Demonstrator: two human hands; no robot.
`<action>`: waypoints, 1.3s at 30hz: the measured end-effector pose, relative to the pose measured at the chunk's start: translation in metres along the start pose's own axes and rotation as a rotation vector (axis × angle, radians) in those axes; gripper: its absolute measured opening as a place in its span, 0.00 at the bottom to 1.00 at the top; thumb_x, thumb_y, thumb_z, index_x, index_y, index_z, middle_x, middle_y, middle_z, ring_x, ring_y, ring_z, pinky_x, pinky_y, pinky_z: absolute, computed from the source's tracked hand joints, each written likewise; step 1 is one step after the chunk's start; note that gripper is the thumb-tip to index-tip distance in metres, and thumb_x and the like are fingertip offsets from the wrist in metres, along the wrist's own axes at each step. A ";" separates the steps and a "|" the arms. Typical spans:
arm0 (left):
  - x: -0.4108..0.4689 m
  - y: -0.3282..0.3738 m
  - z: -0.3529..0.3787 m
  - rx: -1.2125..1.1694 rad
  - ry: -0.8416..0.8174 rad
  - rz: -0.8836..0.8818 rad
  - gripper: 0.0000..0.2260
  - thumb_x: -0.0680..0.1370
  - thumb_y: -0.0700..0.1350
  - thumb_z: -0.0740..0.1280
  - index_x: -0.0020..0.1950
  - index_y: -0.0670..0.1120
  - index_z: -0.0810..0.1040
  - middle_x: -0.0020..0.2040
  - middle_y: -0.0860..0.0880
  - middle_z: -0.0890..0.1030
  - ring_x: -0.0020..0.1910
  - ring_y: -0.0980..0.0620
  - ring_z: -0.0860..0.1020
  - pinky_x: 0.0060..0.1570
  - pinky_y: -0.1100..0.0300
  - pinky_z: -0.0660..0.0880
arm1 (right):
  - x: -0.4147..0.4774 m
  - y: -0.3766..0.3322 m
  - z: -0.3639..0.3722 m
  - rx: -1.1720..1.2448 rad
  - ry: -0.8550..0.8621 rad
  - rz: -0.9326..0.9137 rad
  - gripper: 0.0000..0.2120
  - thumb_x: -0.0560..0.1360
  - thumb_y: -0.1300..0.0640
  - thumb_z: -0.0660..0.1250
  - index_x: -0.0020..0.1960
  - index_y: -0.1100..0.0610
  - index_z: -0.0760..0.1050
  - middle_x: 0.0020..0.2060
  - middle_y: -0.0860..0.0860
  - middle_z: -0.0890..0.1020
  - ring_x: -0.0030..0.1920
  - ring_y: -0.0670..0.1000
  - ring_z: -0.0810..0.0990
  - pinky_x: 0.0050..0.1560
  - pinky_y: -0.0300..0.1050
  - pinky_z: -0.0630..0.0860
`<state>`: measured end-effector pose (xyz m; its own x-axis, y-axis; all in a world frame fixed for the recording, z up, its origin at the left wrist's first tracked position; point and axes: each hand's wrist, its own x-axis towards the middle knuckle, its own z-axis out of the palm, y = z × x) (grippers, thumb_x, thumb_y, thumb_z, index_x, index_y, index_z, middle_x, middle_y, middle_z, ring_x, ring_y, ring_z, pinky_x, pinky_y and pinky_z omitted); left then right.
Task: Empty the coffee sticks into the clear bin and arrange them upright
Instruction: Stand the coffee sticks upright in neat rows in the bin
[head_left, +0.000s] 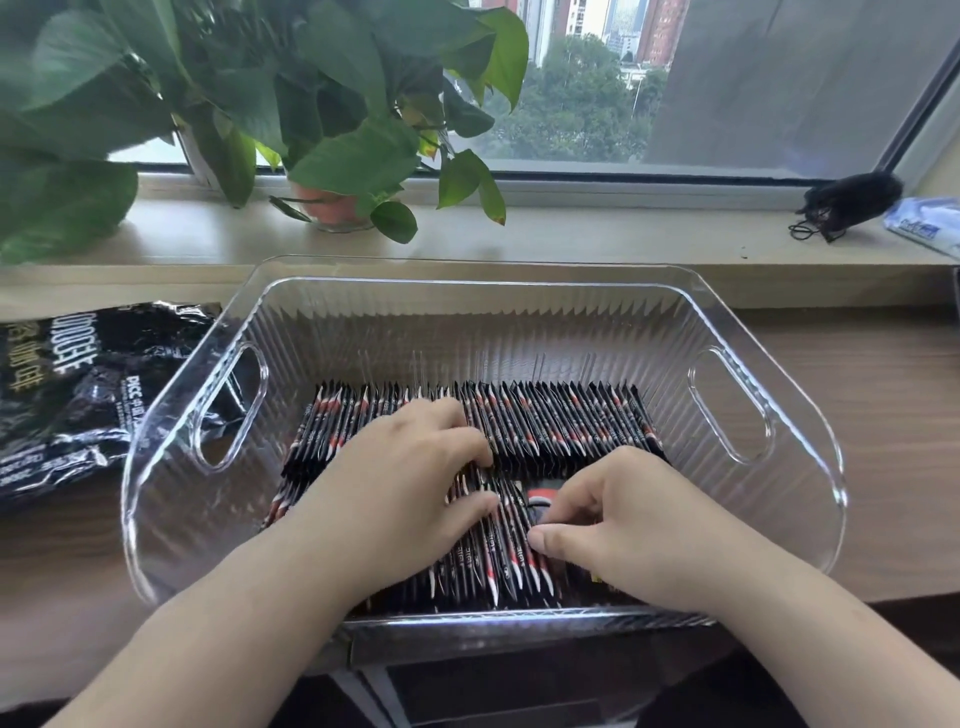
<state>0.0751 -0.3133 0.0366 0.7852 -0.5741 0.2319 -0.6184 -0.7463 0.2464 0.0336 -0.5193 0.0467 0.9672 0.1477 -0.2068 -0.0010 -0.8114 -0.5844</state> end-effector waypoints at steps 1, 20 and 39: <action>0.000 0.000 -0.001 -0.002 0.018 -0.039 0.10 0.78 0.57 0.65 0.53 0.54 0.80 0.47 0.59 0.73 0.49 0.57 0.73 0.51 0.58 0.74 | 0.000 -0.001 0.000 -0.006 -0.003 0.000 0.13 0.75 0.43 0.72 0.38 0.51 0.85 0.28 0.52 0.82 0.25 0.43 0.73 0.31 0.42 0.73; -0.001 -0.002 0.000 -0.037 0.025 -0.195 0.11 0.79 0.49 0.64 0.57 0.55 0.83 0.37 0.62 0.69 0.41 0.58 0.70 0.42 0.65 0.67 | -0.001 -0.005 0.002 0.001 -0.012 -0.036 0.19 0.78 0.46 0.69 0.36 0.58 0.82 0.23 0.53 0.78 0.21 0.44 0.70 0.27 0.36 0.67; -0.004 0.005 -0.003 -0.097 0.007 -0.187 0.16 0.79 0.50 0.60 0.64 0.59 0.78 0.46 0.60 0.71 0.44 0.60 0.74 0.47 0.64 0.73 | -0.003 -0.004 0.006 -0.011 0.081 -0.043 0.12 0.74 0.45 0.70 0.37 0.52 0.81 0.37 0.45 0.85 0.47 0.43 0.84 0.47 0.47 0.81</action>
<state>0.0685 -0.3140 0.0403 0.8868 -0.4259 0.1796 -0.4619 -0.8037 0.3751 0.0293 -0.5131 0.0451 0.9837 0.1366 -0.1169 0.0434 -0.8114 -0.5829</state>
